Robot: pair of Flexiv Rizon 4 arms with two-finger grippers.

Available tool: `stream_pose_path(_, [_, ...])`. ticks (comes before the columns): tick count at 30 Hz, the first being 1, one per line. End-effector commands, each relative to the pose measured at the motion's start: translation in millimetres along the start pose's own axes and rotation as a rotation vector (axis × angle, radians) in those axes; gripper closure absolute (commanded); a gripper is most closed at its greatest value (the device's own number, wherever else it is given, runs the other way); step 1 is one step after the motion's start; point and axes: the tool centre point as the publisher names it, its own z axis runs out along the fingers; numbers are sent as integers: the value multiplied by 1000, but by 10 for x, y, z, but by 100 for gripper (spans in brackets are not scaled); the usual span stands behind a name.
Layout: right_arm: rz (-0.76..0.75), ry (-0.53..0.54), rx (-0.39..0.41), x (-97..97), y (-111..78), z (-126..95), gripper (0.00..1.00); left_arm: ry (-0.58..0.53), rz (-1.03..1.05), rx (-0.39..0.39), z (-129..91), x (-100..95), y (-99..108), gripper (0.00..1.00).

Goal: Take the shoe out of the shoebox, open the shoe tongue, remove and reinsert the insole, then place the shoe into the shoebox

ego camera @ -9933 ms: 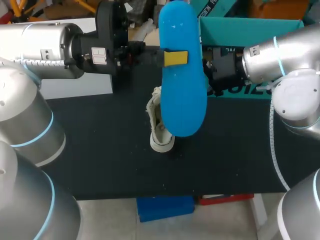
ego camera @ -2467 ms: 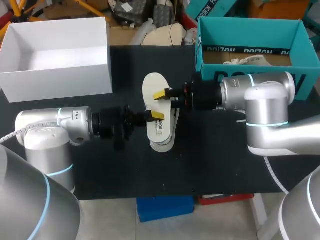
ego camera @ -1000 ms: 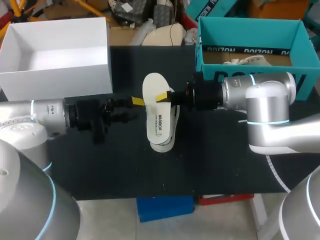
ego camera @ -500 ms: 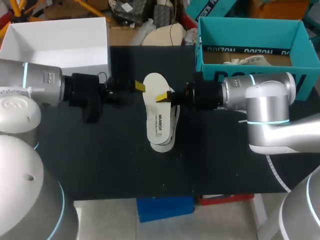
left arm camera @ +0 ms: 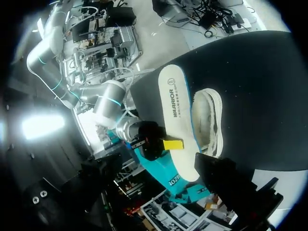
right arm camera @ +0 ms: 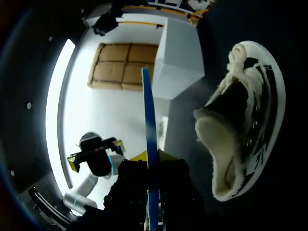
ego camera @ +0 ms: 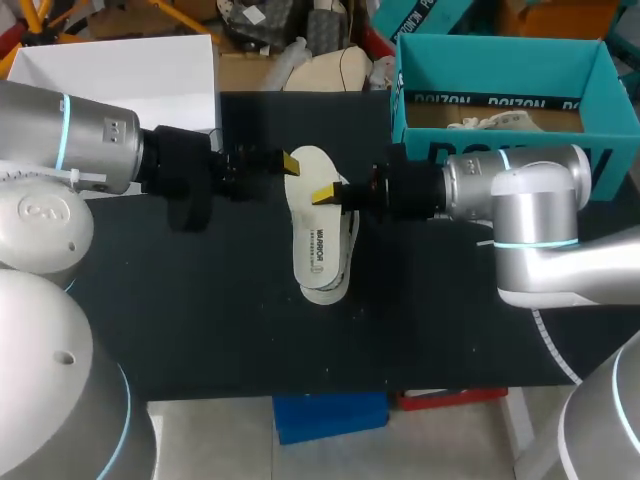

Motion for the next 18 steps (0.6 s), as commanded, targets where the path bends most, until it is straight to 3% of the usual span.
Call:
stream_pose_path(1, [0, -1, 0, 0, -1, 4, 100, 20, -13, 7, 0, -55, -9, 0])
stream_pose_path(3, [0, -1, 0, 0, -1, 4, 100, 220, -83, -14, 78, -156, 61, 0])
stream_pose_path(9, [0, -1, 0, 0, -1, 4, 100, 428, -115, 14, 74, -404, 174, 0])
stream_pose_path(15, [0, -1, 0, 0, -1, 4, 100, 659, -18, 64, 67, -510, 69, 0])
stream_pose_path(16, [0, -1, 0, 0, -1, 4, 100, 646, -22, 104, 53, -519, 40, 0])
stream_pose_path(18, [0, -1, 0, 0, -1, 4, 100, 698, -12, 92, 54, -498, -12, 0])
